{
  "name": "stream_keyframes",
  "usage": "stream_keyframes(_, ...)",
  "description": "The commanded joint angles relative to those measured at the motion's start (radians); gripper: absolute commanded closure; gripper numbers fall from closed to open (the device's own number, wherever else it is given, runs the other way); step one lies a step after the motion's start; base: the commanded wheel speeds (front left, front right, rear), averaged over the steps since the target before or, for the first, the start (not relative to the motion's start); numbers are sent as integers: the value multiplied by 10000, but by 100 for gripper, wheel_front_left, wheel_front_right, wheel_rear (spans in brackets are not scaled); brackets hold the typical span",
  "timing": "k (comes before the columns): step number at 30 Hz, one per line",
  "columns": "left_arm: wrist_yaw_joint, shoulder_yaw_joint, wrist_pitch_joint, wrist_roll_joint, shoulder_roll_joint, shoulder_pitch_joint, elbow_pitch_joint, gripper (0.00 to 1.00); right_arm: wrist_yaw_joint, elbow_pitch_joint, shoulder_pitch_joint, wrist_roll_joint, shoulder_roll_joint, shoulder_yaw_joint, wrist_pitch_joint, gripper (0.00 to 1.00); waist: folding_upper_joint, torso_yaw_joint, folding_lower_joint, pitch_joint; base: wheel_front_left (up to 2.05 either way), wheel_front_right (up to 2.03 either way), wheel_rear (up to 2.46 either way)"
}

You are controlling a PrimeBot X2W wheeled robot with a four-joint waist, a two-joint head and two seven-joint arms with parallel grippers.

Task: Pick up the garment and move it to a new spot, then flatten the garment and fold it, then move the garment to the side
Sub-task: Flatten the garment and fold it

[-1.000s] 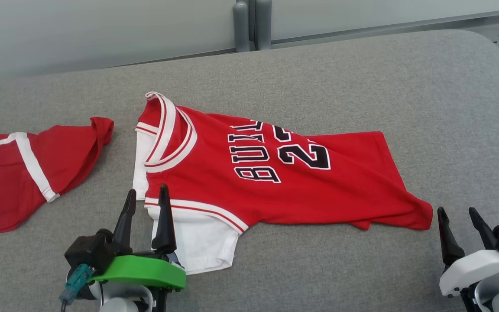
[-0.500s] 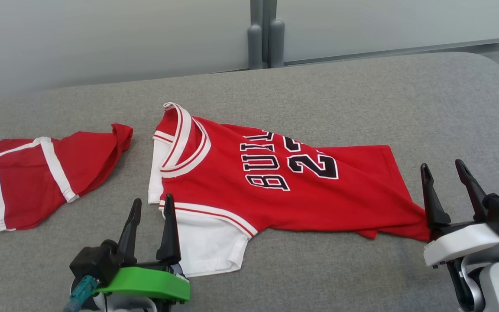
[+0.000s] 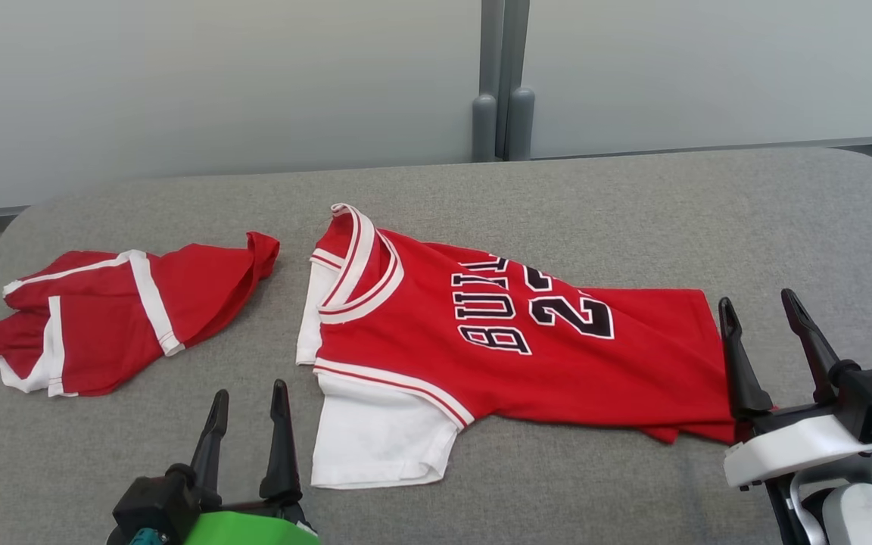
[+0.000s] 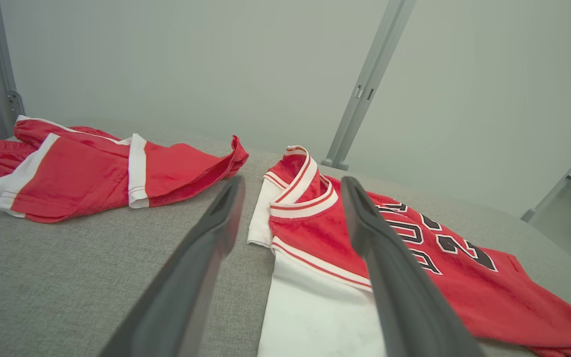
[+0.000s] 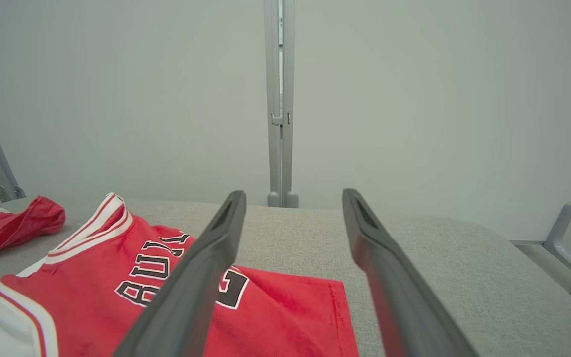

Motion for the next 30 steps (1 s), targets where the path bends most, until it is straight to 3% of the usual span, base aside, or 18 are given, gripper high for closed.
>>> stream_keyframes(1,74,34,-62,113,37,188,-102,0,-11,-72,154,-72,51,-3,-48,0,60,80,0,-112,0,0,0)
stream_keyframes(24,120,25,-61,433,264,457,-419,0,-11,270,19,-80,245,263,68,0,60,101,0,-181,0,0,0)
stream_keyframes(30,-114,-118,411,-31,131,426,-292,0,-11,314,28,-23,182,288,152,0,60,114,0,-144,0,0,0)
